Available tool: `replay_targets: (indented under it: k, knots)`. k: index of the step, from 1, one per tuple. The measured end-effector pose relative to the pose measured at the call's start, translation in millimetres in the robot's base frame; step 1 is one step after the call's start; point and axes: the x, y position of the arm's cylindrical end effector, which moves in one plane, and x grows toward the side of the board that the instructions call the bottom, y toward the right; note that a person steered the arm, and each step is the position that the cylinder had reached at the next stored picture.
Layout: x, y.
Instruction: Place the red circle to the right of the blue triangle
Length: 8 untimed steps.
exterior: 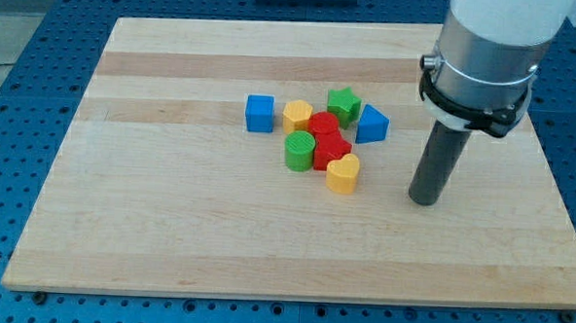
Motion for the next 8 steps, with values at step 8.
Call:
replay_targets:
  k: [8]
  knots:
    - [-102.0,-61.8]
